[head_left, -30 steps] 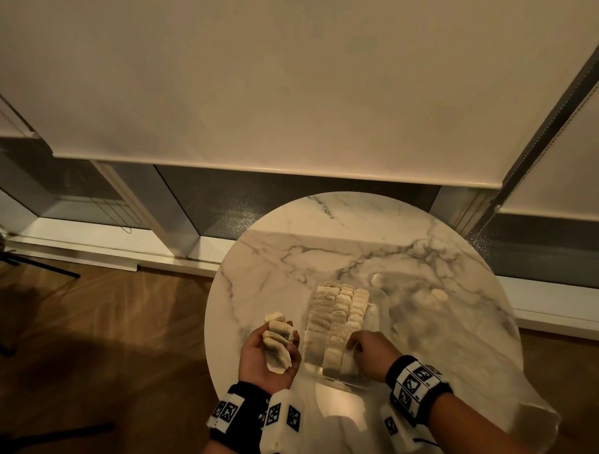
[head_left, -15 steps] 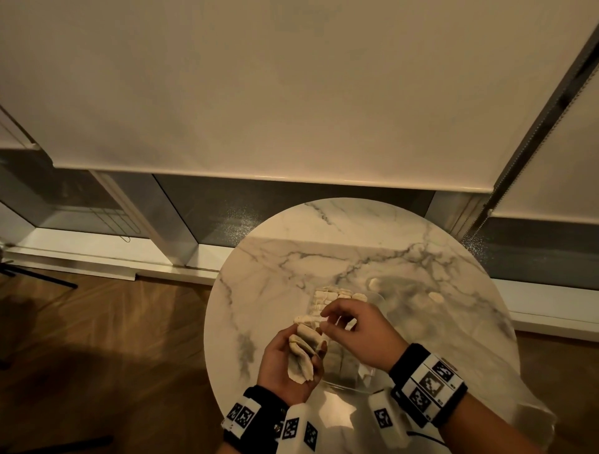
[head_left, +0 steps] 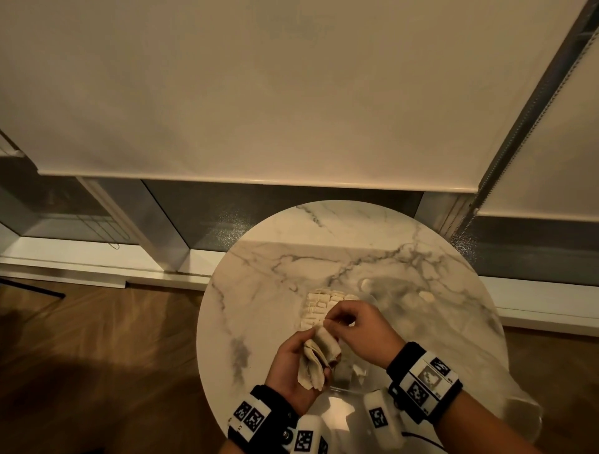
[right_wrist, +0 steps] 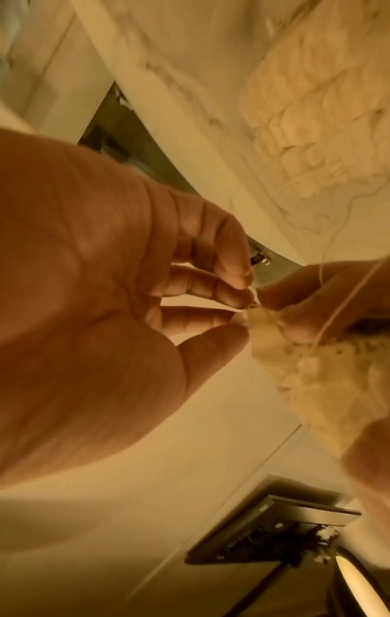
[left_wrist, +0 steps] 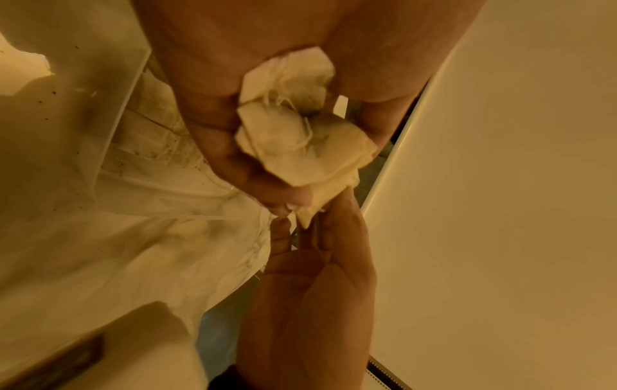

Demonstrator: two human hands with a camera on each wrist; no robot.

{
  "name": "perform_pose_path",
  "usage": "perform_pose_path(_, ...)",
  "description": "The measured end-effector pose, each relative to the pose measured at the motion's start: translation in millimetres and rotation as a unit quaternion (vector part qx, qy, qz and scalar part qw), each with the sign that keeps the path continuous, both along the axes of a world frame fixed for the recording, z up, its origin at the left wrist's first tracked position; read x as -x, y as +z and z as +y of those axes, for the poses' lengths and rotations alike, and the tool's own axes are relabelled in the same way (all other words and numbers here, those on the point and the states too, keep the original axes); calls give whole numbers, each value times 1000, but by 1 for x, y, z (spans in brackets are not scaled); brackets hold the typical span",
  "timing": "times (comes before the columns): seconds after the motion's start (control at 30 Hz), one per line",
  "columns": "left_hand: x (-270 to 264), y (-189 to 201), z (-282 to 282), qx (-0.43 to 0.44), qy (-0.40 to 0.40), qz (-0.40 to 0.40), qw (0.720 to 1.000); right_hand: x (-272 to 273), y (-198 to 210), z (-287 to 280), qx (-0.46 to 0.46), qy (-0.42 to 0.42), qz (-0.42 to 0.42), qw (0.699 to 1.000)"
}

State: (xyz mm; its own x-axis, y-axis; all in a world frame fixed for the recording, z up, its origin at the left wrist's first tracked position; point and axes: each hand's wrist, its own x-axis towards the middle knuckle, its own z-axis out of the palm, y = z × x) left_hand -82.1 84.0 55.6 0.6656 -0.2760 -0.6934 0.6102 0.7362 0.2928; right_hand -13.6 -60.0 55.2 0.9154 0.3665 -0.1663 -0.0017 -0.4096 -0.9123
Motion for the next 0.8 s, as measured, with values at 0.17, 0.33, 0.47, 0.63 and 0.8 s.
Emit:
perform_pose_path(0.17,-6,-3,-2,11,-2,11,1000,-2,-1,-10,-94,-95,95,986)
perform_pose_path(0.33,-10,-7,-2,45,5,22,999,-7,2,-23,-199,-184,168,948)
perform_pose_path(0.47,-13,-16,2,49,15,36,998,-14,0,-35,-189,-208,151,948)
perform_pose_path(0.63,-14,-25,7,58,28,52,997,-22,-5,-40,-157,-194,116,961)
perform_pose_path(0.8,-15,-25,5,38,30,54,997,-21,-38,-33,1,-141,62,988)
